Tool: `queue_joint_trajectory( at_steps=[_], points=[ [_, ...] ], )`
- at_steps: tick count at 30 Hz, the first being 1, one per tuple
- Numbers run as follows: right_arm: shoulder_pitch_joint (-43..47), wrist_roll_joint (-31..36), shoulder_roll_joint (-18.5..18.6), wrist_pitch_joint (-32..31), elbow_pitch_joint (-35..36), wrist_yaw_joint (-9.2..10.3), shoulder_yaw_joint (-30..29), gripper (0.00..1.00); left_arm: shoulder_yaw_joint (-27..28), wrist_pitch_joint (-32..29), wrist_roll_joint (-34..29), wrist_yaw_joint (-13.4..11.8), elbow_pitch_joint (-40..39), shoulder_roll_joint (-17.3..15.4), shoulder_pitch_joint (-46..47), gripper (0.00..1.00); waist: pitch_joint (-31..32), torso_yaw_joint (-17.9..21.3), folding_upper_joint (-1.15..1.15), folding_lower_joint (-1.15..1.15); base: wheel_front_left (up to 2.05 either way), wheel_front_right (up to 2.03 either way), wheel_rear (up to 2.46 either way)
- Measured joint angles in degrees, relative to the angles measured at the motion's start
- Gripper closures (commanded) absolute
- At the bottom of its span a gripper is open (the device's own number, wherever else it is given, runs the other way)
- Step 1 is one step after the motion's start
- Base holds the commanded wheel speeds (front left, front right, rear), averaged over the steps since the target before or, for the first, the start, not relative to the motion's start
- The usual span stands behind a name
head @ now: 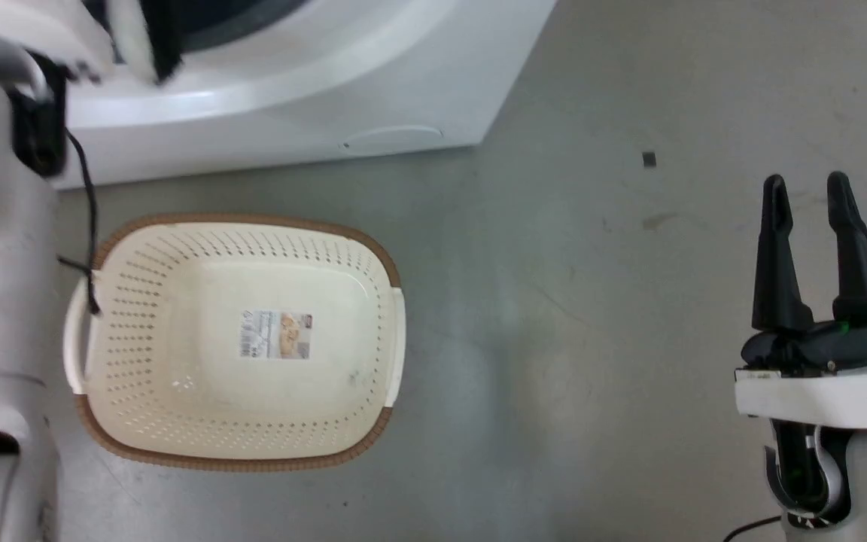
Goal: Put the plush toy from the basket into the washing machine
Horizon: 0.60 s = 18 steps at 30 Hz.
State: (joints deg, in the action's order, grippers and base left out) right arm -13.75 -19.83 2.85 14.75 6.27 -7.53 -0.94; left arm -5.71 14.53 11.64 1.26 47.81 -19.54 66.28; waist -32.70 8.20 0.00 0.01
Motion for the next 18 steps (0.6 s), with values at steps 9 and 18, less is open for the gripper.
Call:
queue_joint_trajectory(
  at_steps=[9, 18],
  points=[
    [-2.5, -1.5, 0.0, 0.0, 0.3, 0.00, 1.3, 0.00, 2.7, 0.0, -0.6, -0.7, 3.9, -3.1, 12.0, 1.00, -6.7, 4.0, 0.00, 0.00, 0.00, 0.00, 0.00],
    [-2.6, -1.9, 0.0, 0.0, 0.8, 0.00, 2.5, 0.00, 3.7, 0.0, -1.4, -2.4, 6.5, -5.7, 19.1, 1.00, -11.0, 7.3, 0.00, 0.00, 0.00, 0.00, 0.00]
  ],
)
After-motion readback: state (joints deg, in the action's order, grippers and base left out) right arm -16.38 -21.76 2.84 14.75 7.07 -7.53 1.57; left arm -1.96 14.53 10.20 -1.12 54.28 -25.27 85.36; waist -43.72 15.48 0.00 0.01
